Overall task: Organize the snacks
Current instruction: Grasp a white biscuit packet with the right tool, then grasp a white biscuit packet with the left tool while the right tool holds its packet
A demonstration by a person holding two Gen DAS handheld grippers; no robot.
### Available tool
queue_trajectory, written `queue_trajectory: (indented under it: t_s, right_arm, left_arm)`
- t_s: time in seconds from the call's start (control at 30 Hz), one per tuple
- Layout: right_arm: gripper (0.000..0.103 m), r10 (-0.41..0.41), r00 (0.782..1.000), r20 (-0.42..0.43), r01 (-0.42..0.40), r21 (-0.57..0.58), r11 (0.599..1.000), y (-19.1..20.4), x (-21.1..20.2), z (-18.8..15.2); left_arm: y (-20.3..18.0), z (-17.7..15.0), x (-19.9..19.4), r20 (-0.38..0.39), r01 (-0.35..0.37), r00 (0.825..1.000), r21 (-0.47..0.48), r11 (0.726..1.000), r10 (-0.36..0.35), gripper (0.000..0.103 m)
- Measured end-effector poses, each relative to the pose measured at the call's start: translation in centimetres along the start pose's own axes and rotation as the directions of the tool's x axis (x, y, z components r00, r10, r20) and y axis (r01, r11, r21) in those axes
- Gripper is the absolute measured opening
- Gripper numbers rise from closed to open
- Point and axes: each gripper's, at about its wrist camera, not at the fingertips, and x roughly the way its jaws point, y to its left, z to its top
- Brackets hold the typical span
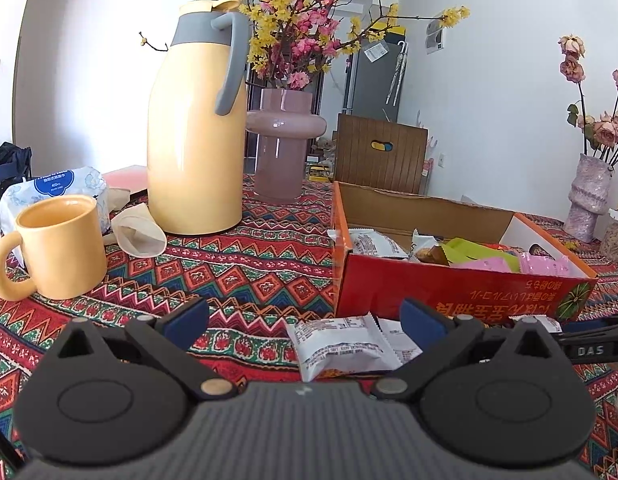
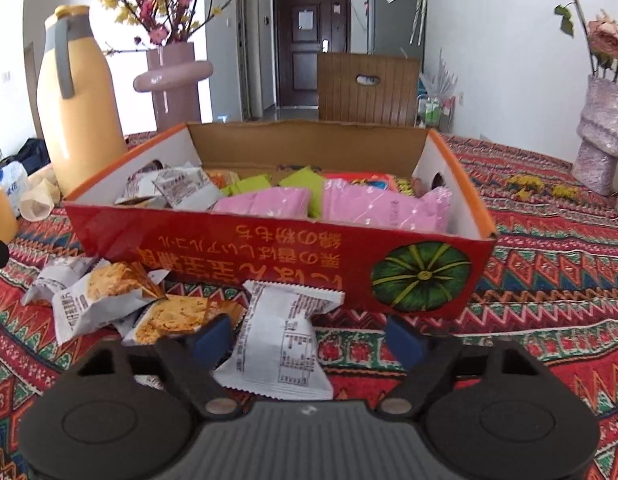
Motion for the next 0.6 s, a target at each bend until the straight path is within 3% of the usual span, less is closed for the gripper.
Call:
queue_trajectory:
  t_s: [0.07, 0.1, 0.43, 0.6]
  right_arm:
    - [0.054, 0.009, 1.000, -0.013, -0.009, -0.001, 1.000, 0.1, 0.3, -0.1]
    - [0.040, 0.013, 1.000, -0.017, -0.013, -0.002, 1.000, 0.2, 0.4, -0.1]
    - [0.040, -0.006, 0.997, 0.083, 0.006, -0.003, 1.000, -2.1, -2.6, -0.6]
    - [0.040, -0.011, 0.994, 0.112, 0.005, 0.055, 0.998, -4.1, -3.1, -1.4]
  left_arm:
    - [0.1, 0.0, 0.0, 0.000, 0.002, 1.000, -0.001, 1.000, -0.002, 0.103]
    - [0.1, 0.0, 0.0, -0.001, 0.003, 1.000, -0.001, 1.000, -0.003, 0.103]
    - [0.1, -0.1, 0.3, -0.022, -0.008, 1.000, -0.005, 1.000, 0.007, 0.103]
    - [0.4, 0.1, 1.4, -0.087, -0.017, 0.996, -0.020, 1.000, 0.015, 0.103]
